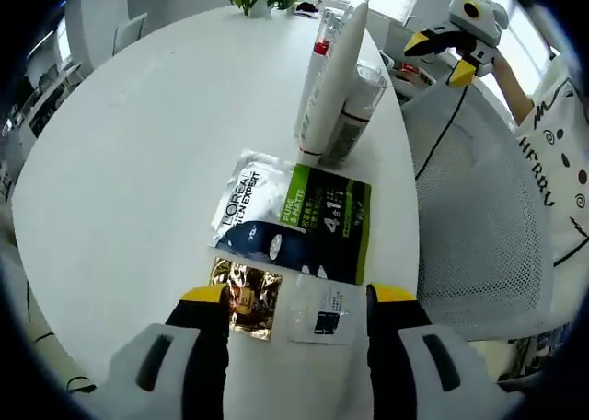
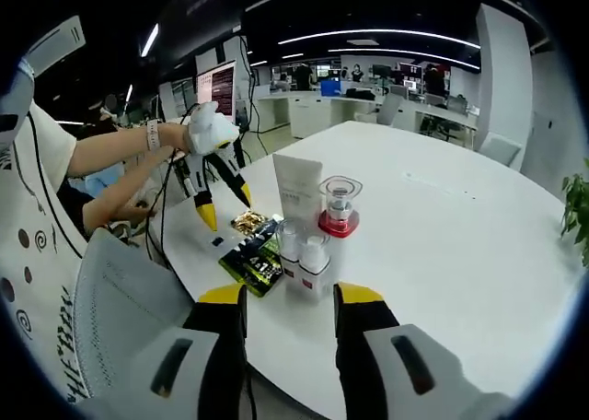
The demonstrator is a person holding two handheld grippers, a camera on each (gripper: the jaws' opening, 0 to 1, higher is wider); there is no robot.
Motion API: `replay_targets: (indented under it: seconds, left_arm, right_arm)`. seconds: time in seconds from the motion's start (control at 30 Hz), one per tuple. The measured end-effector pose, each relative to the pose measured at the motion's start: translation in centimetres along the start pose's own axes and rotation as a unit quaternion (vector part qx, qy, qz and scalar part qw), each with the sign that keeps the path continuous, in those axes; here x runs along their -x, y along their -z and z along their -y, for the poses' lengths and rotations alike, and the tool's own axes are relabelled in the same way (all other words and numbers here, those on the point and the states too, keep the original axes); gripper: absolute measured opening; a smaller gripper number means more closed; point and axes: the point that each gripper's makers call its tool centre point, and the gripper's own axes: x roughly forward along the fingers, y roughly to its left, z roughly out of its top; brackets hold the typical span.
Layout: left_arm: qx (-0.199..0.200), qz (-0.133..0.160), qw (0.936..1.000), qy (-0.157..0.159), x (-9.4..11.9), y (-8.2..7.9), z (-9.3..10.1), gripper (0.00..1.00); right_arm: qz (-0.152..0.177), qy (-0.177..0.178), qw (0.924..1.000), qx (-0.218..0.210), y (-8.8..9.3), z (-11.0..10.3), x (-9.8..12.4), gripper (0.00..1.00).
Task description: Arrange the skincare products in the storage area until every visible bottle or jar stands upright without overlapping.
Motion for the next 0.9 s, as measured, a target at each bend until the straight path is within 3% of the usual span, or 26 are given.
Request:
replay_targets:
  seconds: [0.37,0.5,0.77,0.9]
  left_arm:
    - [0.020,0.038,0.9981,-0.045,1.0,0.0,1.4,0.72]
    - [0.017,0.062,0.9961,-0.062,1.4,-0.8,2.9,0.77]
    - [0.025,0.087,0.9915,-0.094,2.8,-1.1,2.9,0.85]
    - [0.032,0.110,0.9860,-0.121,3.9,-1.4,2.6,0.91]
  right_arm:
    - [-0.002,-0.004,0.9999,0.009,0.0,0.1,-0.1,0.42]
    - [0.000,-0.001,0.9999,0.013,-0.1,0.2,0.0,0.46]
    - [-0.002,-0.004,0.9998,0.018,-0.3,0.0,-0.1,0.57]
    - [0.000,0.000,0.9997,0.024,-0.5,0.1,0.0,0.61]
